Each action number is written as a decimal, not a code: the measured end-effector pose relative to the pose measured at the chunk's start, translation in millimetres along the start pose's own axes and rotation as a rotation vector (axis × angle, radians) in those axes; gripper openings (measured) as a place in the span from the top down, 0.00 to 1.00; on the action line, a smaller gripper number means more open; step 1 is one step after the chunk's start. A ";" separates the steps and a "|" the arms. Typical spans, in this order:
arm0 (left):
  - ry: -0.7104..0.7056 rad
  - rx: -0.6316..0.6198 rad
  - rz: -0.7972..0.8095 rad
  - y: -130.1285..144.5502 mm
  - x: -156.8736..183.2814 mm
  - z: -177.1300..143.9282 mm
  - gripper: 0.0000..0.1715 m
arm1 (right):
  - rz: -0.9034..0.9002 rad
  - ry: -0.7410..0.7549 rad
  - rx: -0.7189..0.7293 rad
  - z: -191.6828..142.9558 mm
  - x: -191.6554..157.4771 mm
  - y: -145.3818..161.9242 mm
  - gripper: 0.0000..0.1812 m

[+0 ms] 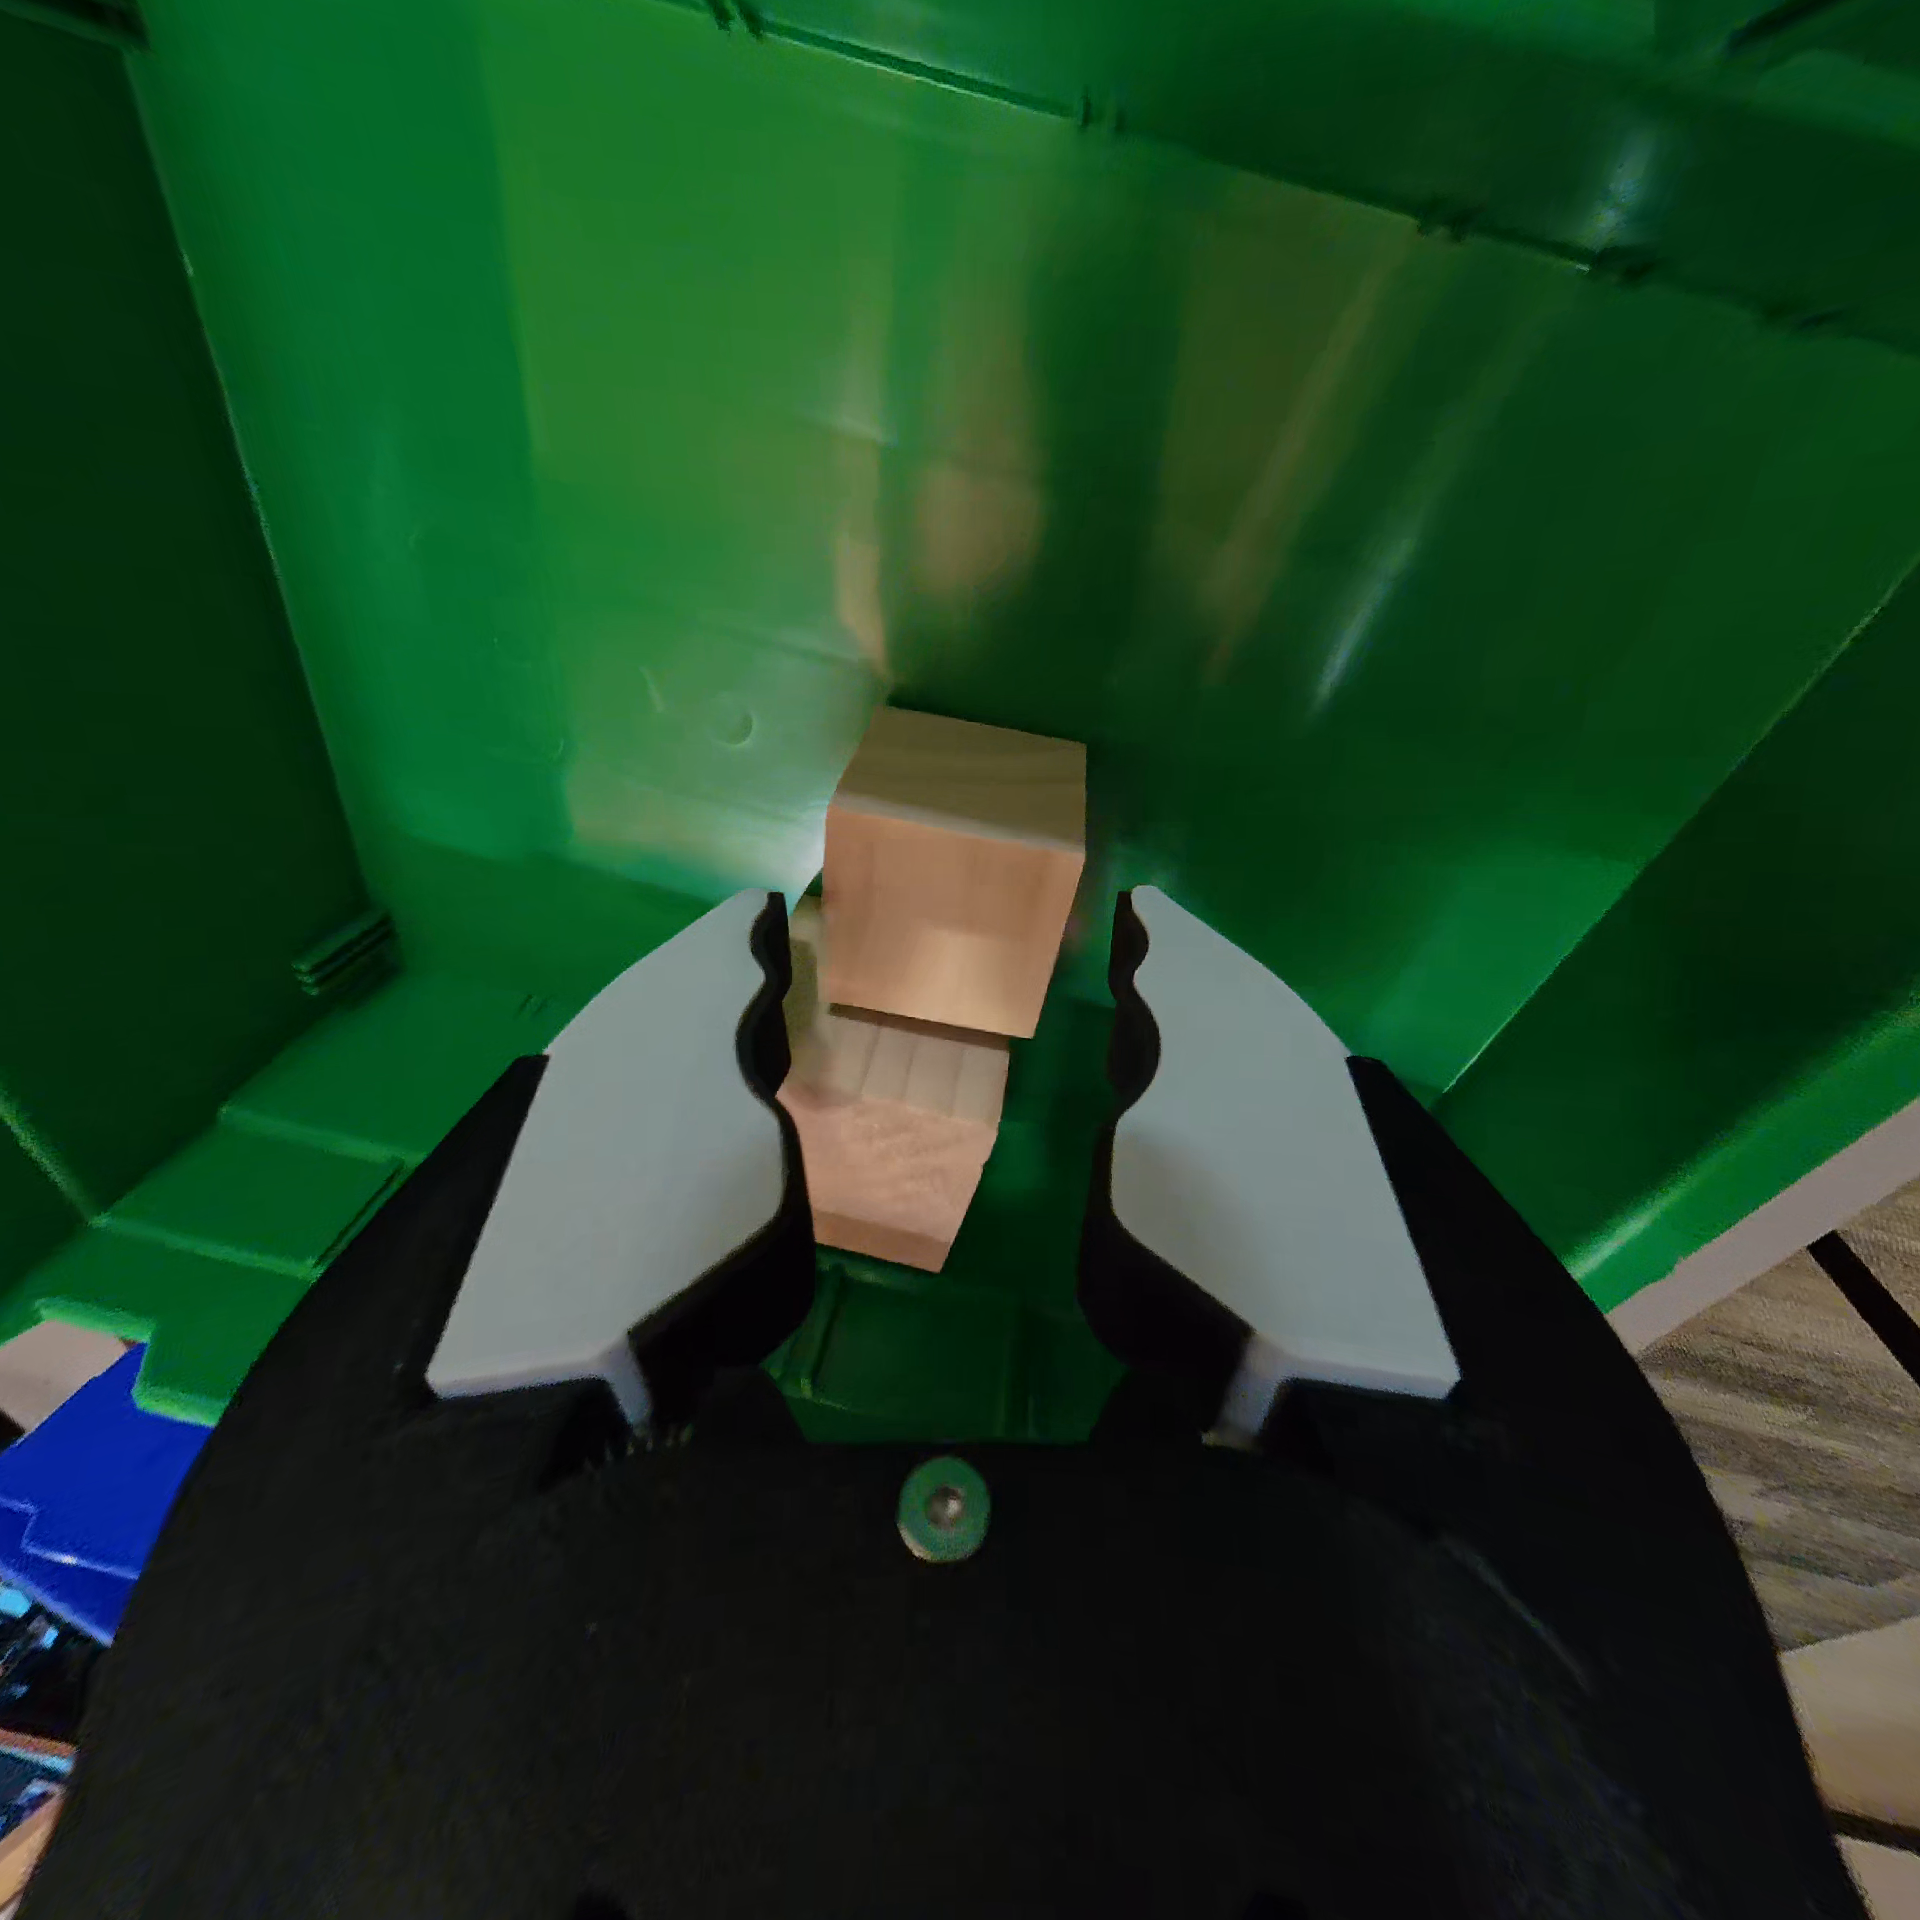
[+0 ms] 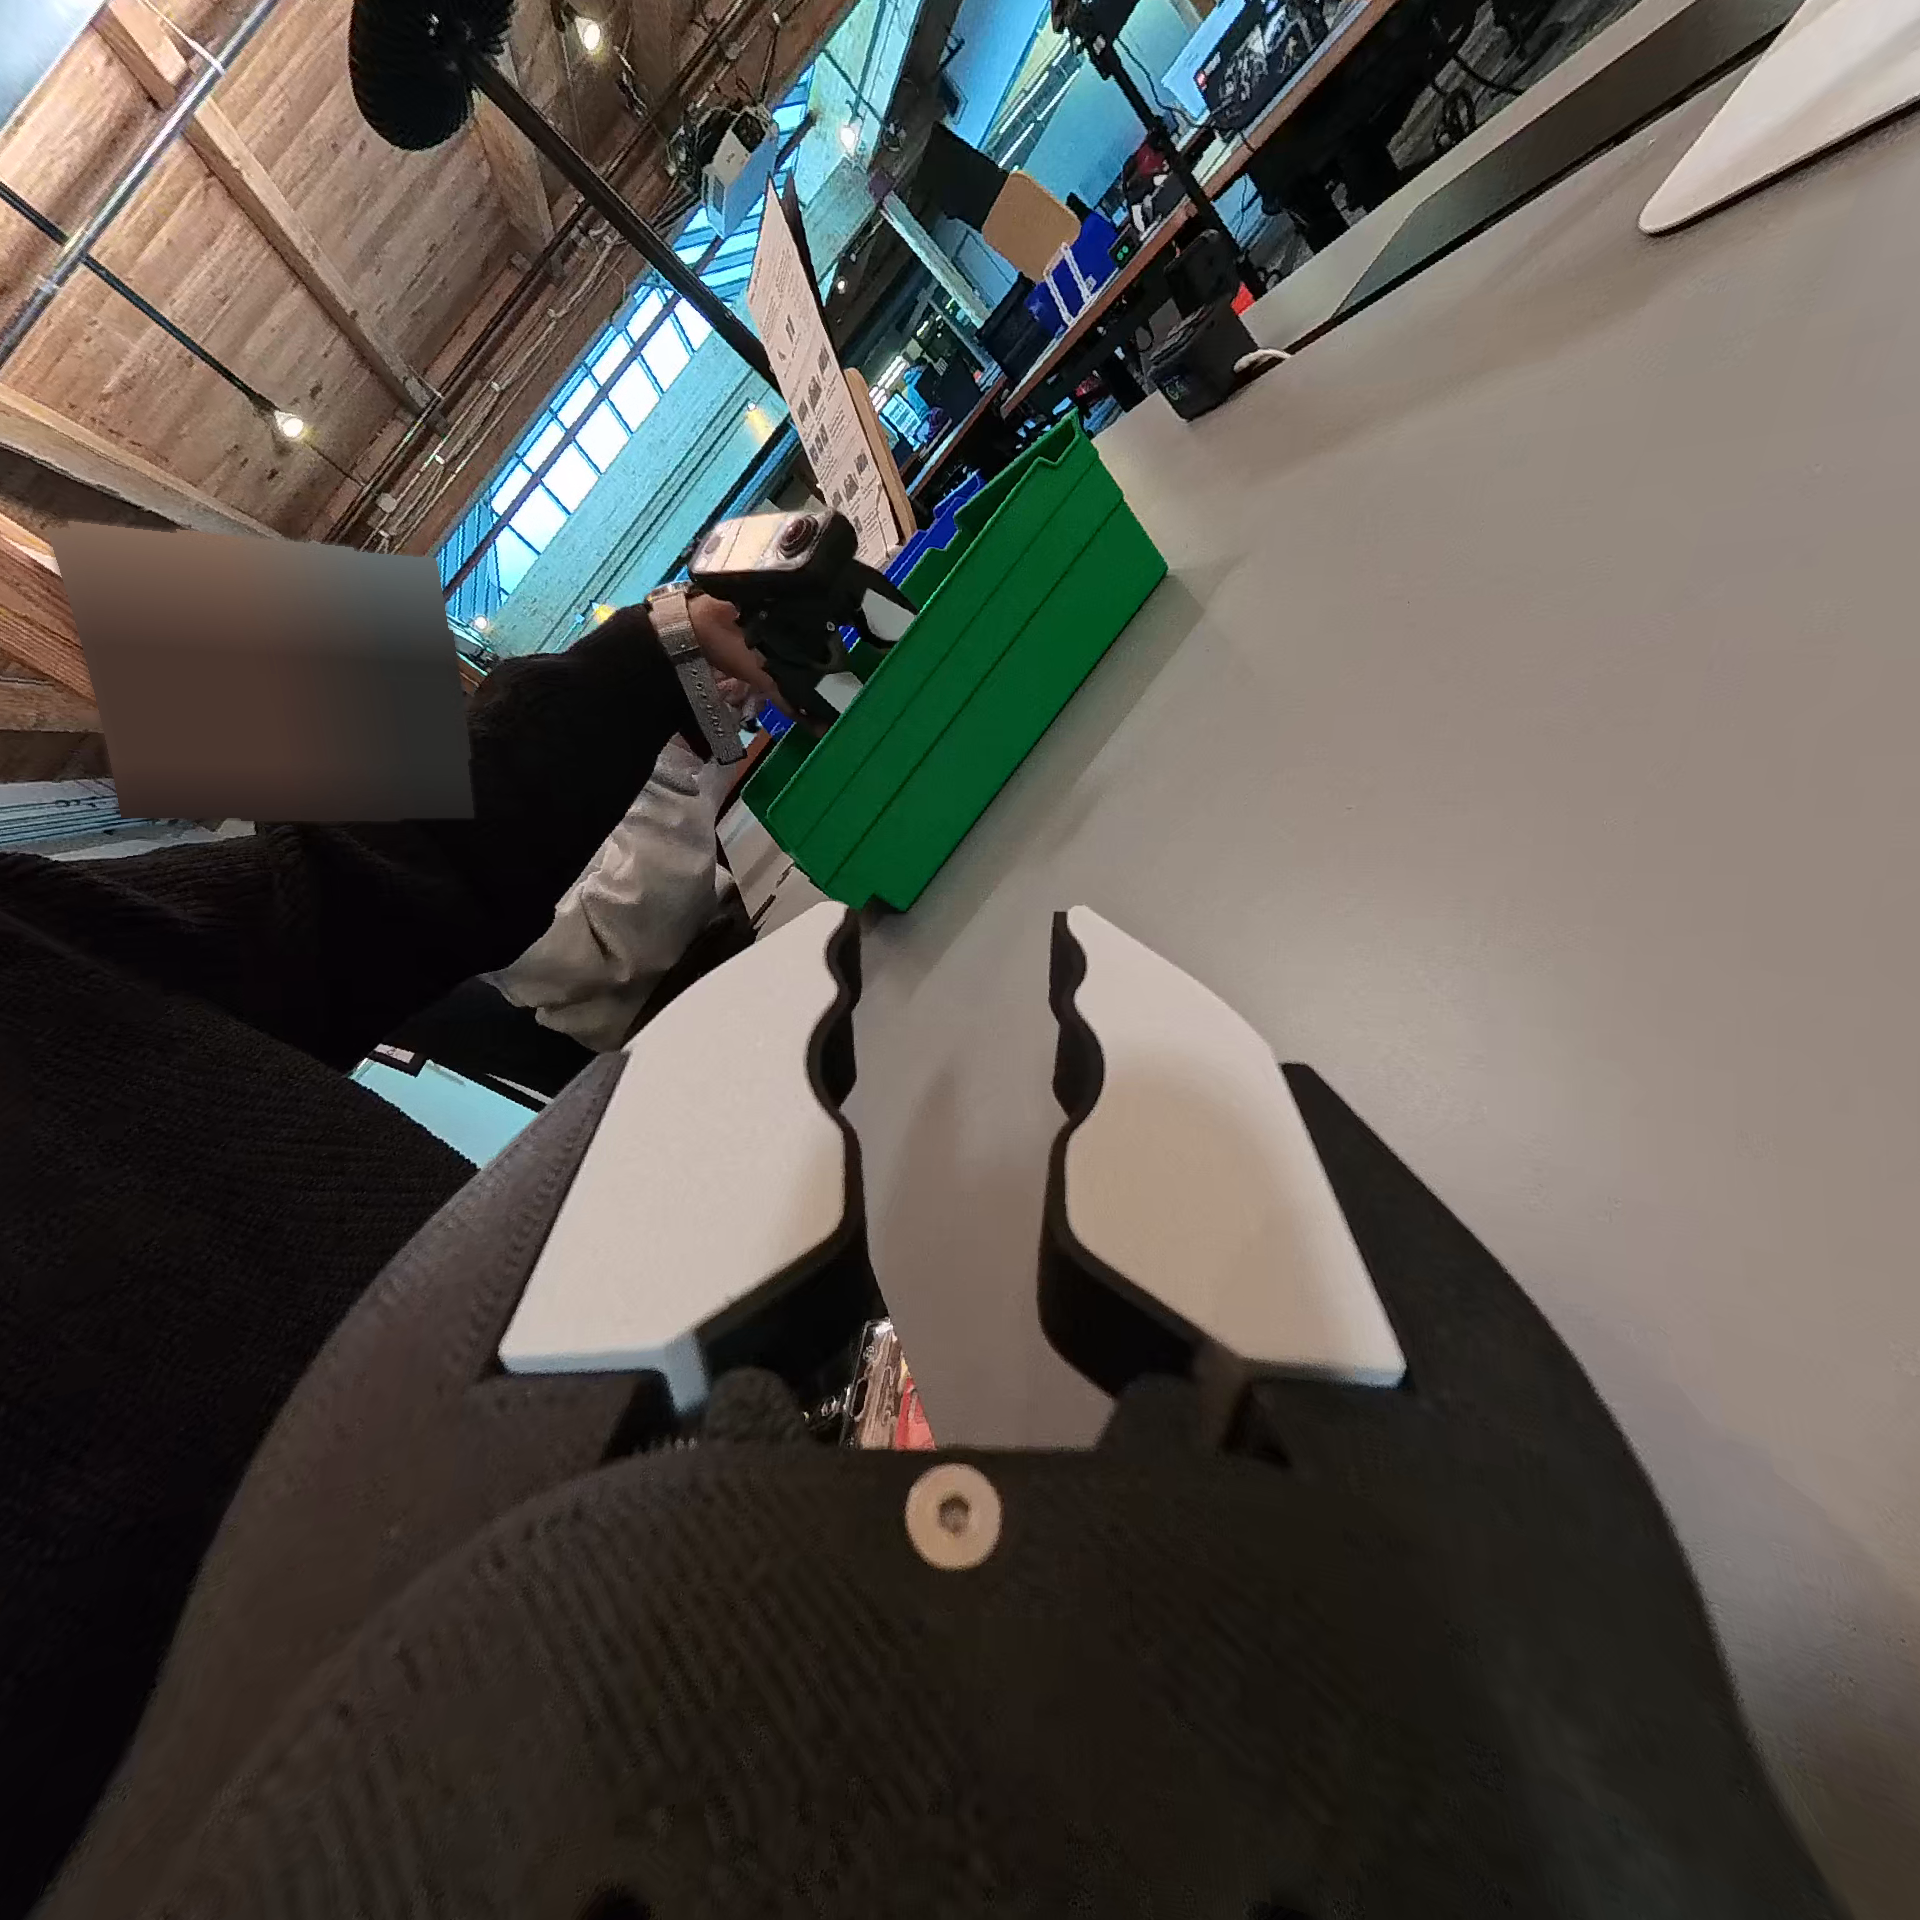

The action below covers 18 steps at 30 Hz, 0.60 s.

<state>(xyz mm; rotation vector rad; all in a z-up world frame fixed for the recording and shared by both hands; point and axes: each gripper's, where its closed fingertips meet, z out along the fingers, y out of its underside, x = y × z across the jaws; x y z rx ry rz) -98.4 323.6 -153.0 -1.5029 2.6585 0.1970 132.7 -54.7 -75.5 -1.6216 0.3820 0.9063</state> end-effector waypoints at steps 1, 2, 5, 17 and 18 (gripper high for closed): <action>0.011 0.000 0.000 -0.2 1.8 1.2 0.64 | 0.001 0.001 0.000 0.0 0.4 0.0 0.81; 0.011 0.000 -0.002 -0.1 2.0 2.2 0.67 | 0.002 0.003 0.001 0.0 0.9 0.0 0.81; 0.012 0.009 0.003 0.1 2.4 1.7 0.73 | 0.008 0.003 0.001 0.3 1.9 0.1 0.81; -0.143 0.524 -0.391 -57.4 -31.9 -99.3 0.73 | 0.005 -0.013 0.009 0.2 -4.8 -2.4 0.82; -0.129 0.612 -0.445 -73.5 -28.9 -114.6 0.73 | 0.003 -0.012 0.011 0.2 -5.2 -3.0 0.81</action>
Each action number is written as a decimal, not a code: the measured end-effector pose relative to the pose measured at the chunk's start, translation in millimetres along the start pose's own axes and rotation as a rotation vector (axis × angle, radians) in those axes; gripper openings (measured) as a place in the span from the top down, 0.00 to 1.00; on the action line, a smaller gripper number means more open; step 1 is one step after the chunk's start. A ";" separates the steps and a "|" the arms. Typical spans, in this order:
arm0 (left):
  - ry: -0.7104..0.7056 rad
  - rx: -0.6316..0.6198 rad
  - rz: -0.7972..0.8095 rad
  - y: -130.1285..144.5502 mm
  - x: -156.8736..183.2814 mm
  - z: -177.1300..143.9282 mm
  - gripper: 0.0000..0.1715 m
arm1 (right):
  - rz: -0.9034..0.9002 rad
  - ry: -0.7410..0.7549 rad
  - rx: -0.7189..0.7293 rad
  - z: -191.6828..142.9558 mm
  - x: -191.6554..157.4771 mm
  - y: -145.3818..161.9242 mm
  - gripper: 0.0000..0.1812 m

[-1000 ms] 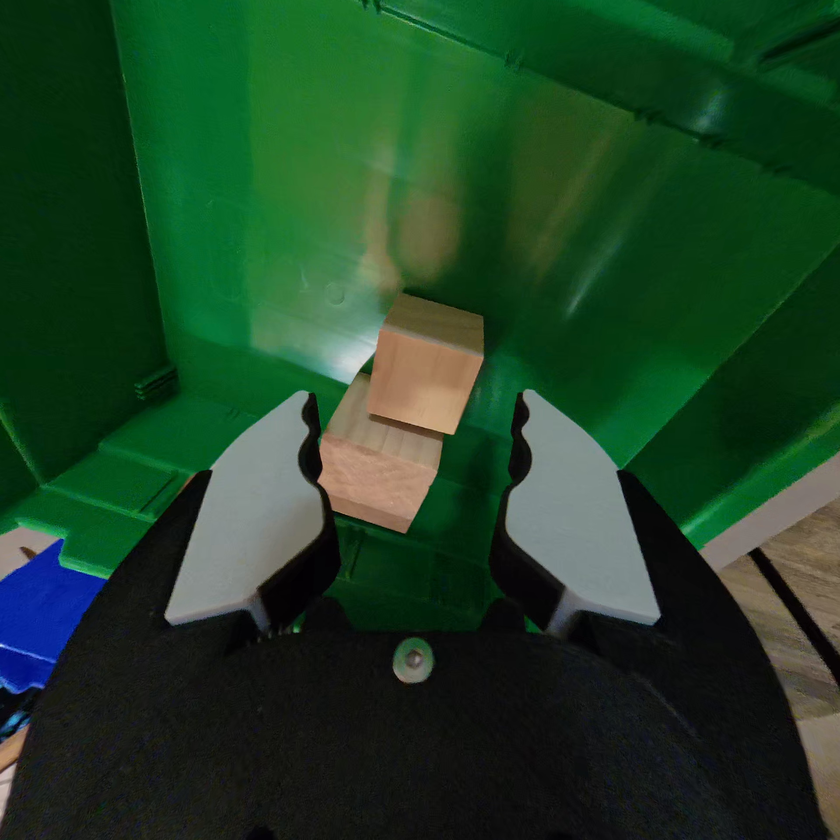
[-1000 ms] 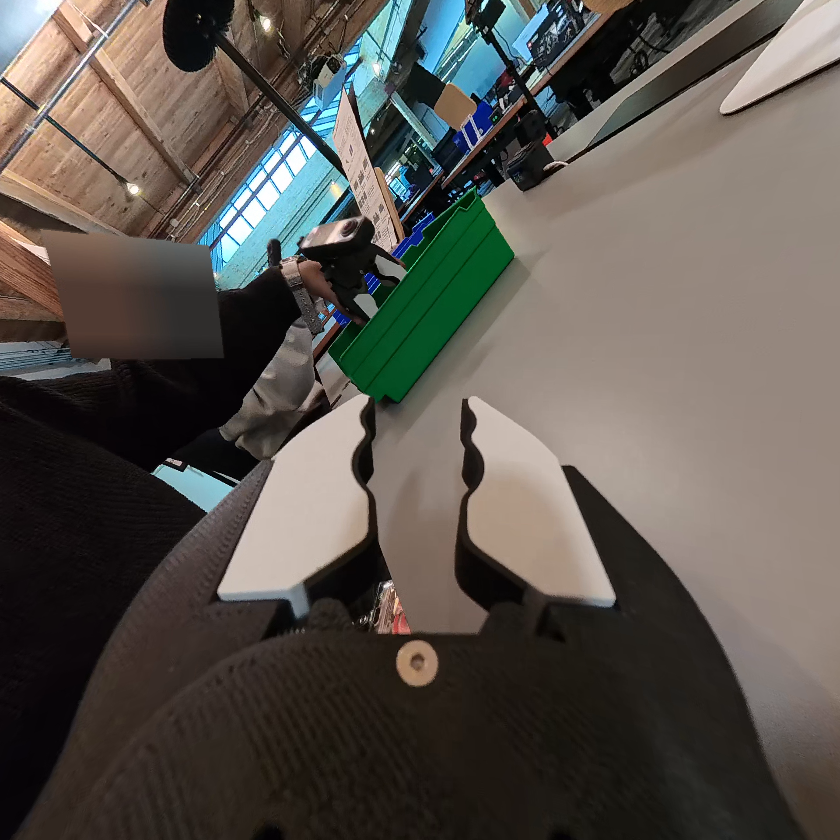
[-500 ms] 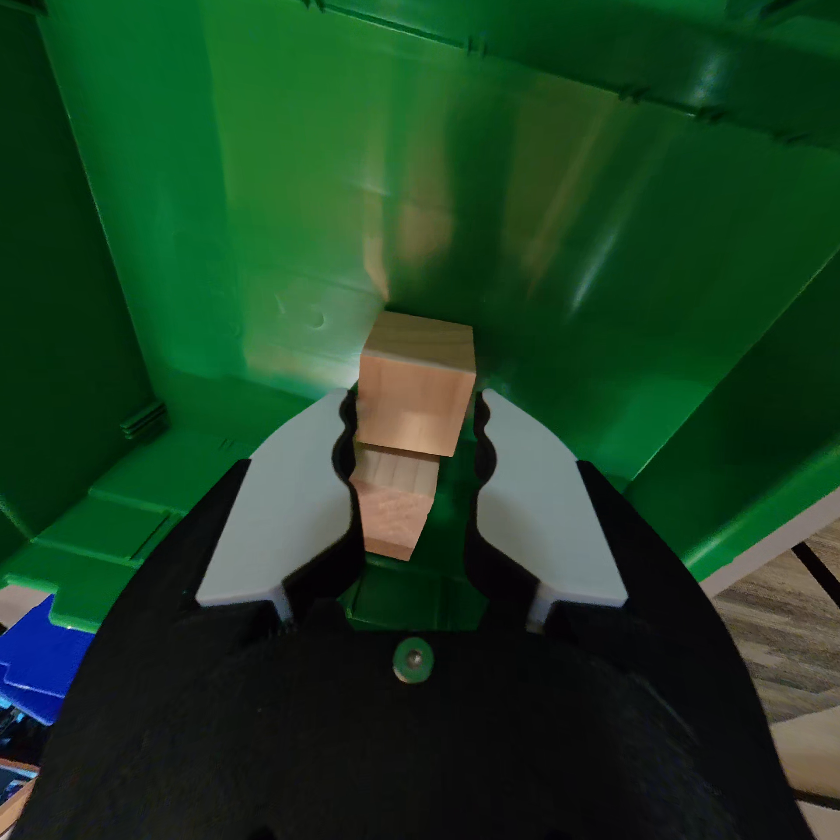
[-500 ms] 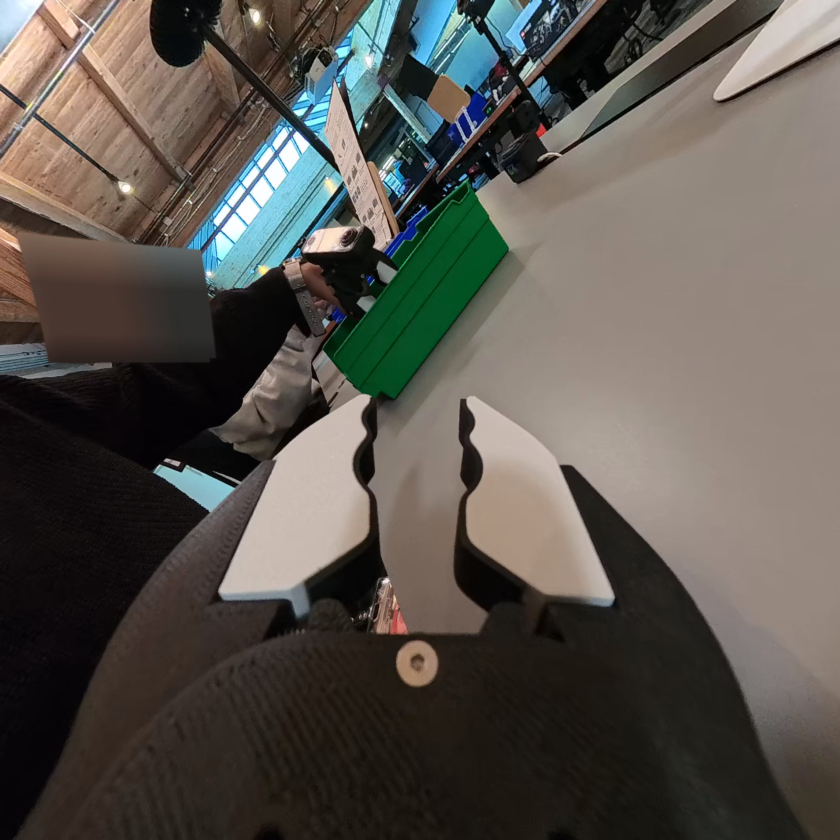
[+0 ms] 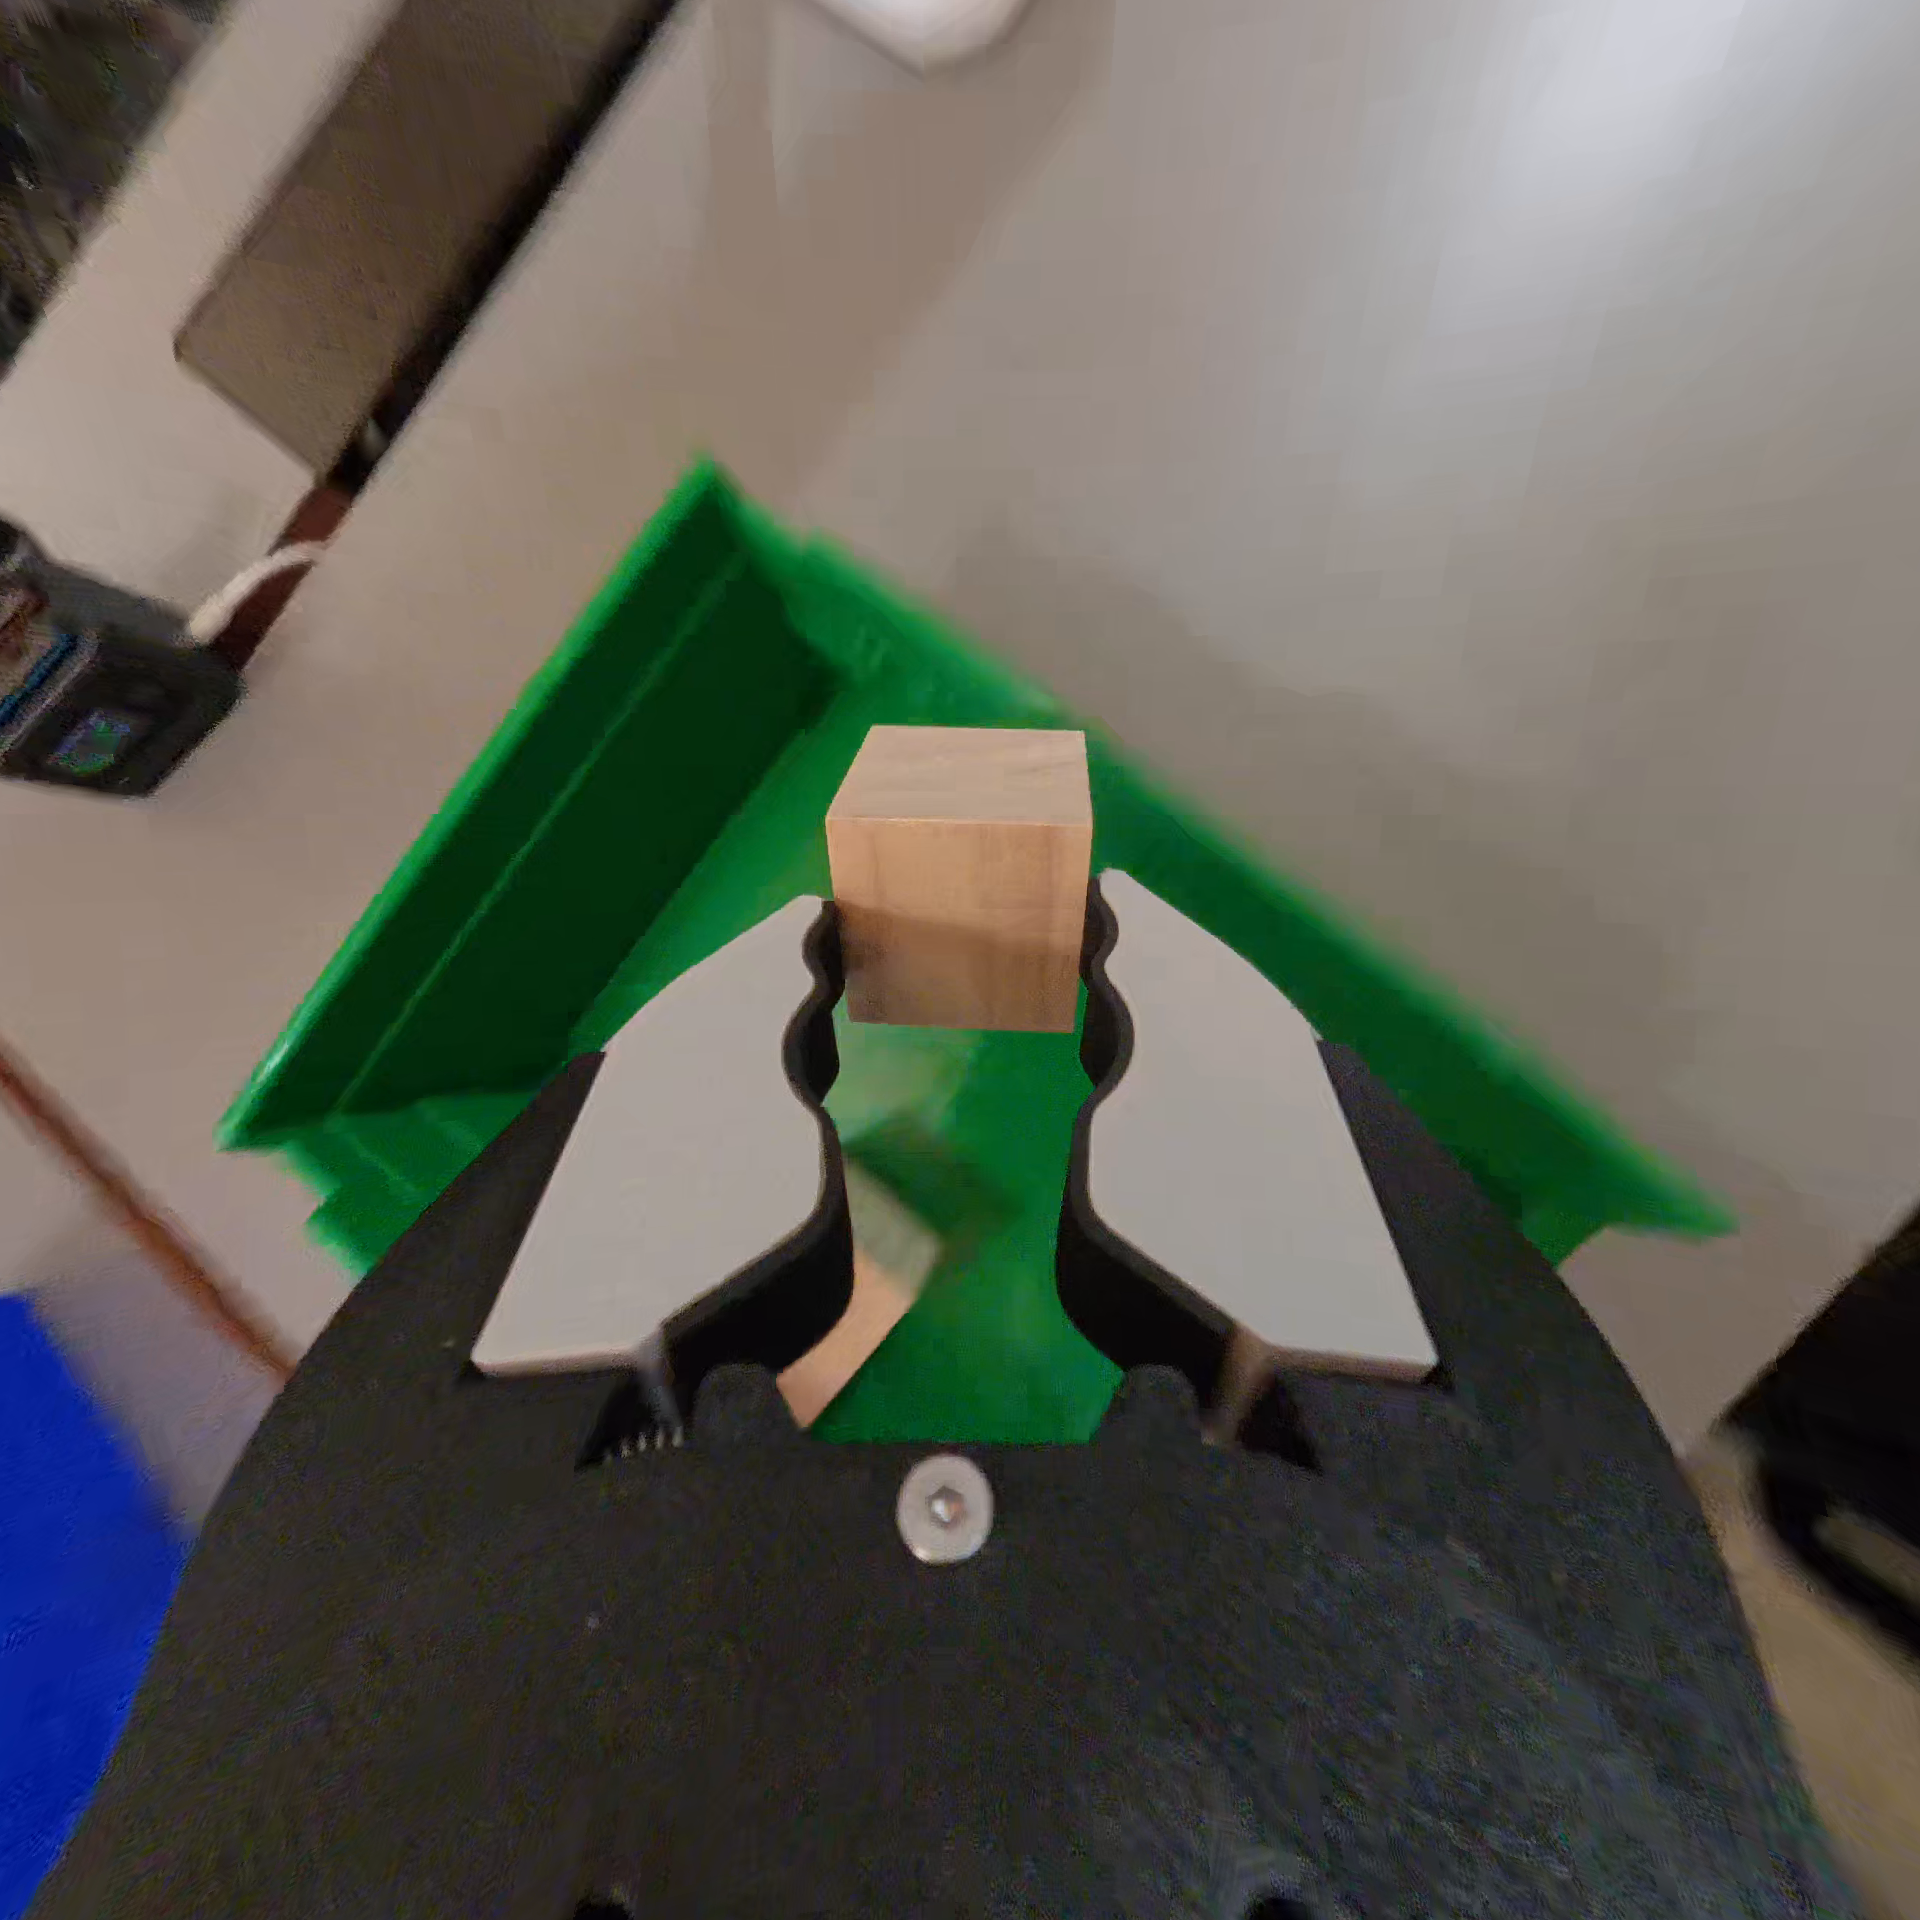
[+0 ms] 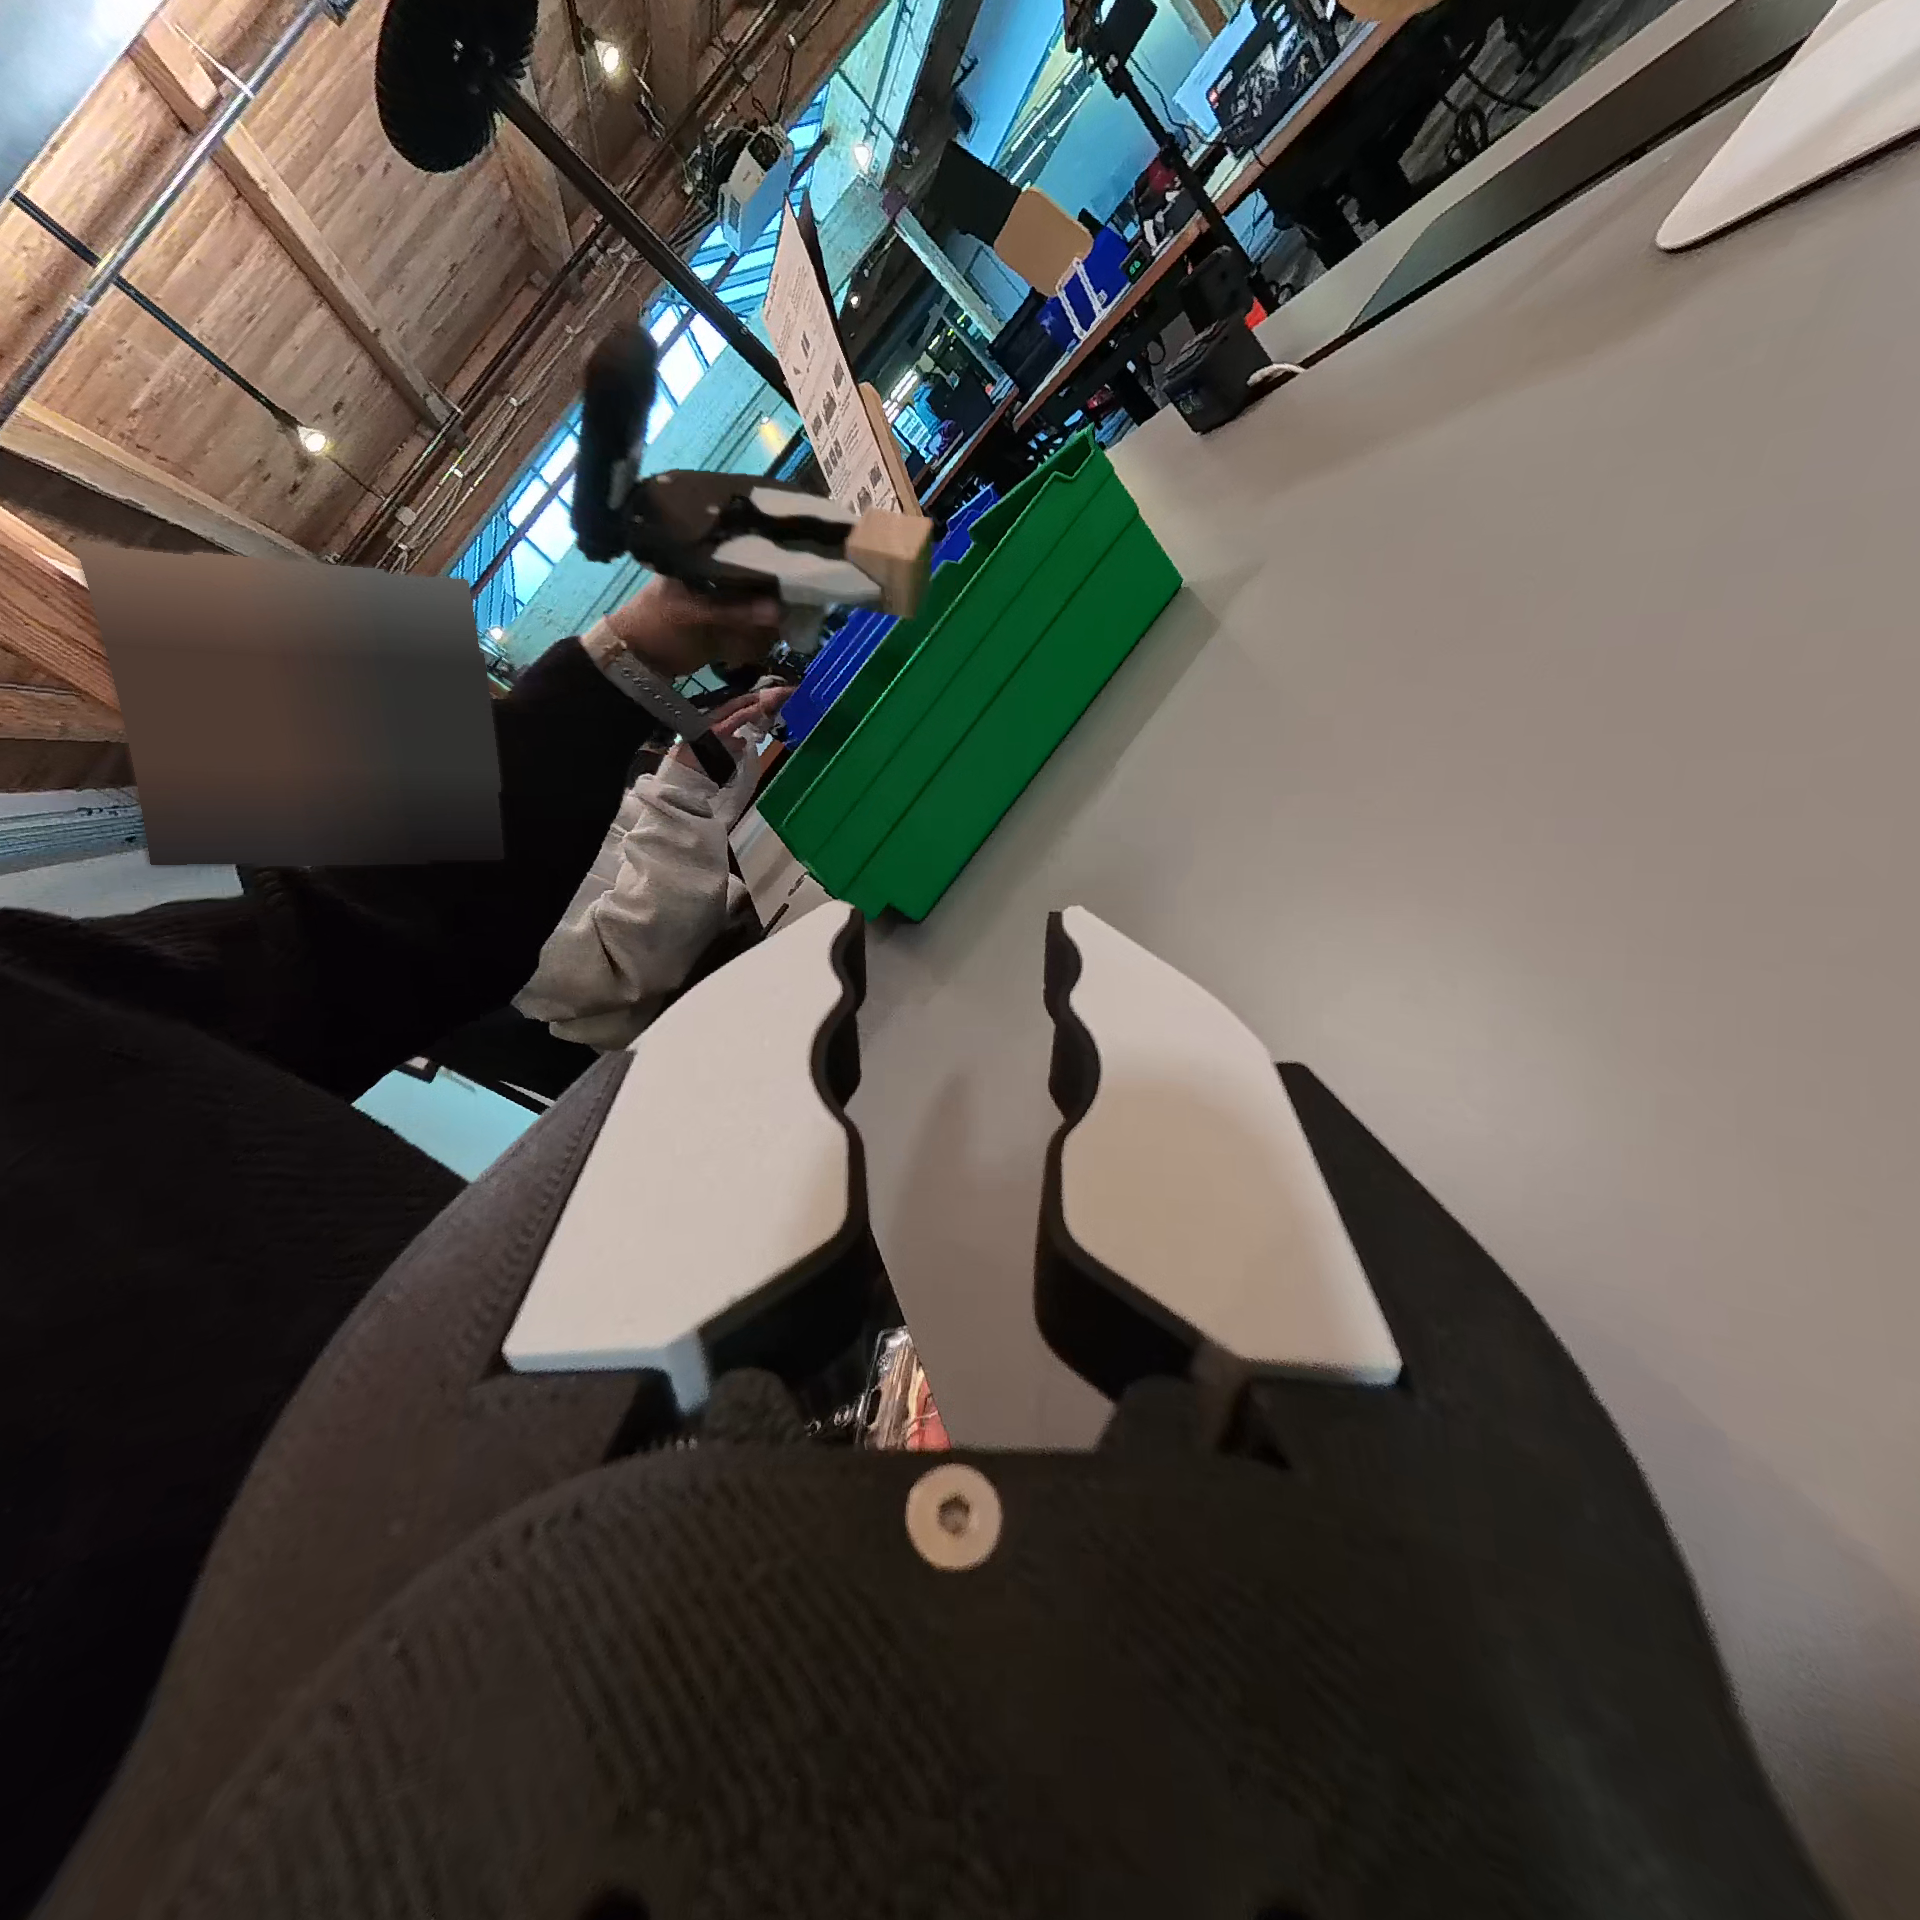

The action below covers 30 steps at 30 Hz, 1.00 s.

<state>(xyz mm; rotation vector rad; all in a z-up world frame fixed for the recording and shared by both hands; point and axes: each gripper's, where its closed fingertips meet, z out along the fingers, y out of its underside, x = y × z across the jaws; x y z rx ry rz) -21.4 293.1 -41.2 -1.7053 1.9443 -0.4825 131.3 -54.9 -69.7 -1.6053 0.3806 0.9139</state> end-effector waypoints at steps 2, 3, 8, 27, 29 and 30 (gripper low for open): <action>0.089 0.170 -0.126 -41.8 31.8 -8.8 0.73 | -0.003 -0.004 0.009 0.3 -1.9 -1.8 0.81; 0.162 0.237 -0.176 -61.2 53.7 -12.1 0.74 | -0.004 -0.009 0.014 0.3 -3.2 -2.9 0.80; 0.540 0.418 -0.300 -129.7 182.2 -8.2 0.73 | -0.033 -0.053 0.041 -0.7 -14.7 -10.5 0.75; 1.085 0.544 -0.526 -127.0 337.5 67.5 0.74 | 0.088 -0.100 0.003 -9.9 -22.4 -1.0 0.58; 1.093 0.533 -0.526 -123.9 340.1 70.2 0.74 | 0.087 -0.082 -0.003 -7.3 -20.4 1.2 0.61; 1.102 0.529 -0.526 -123.0 341.8 70.3 0.74 | 0.090 -0.073 -0.011 -6.2 -18.8 3.1 0.61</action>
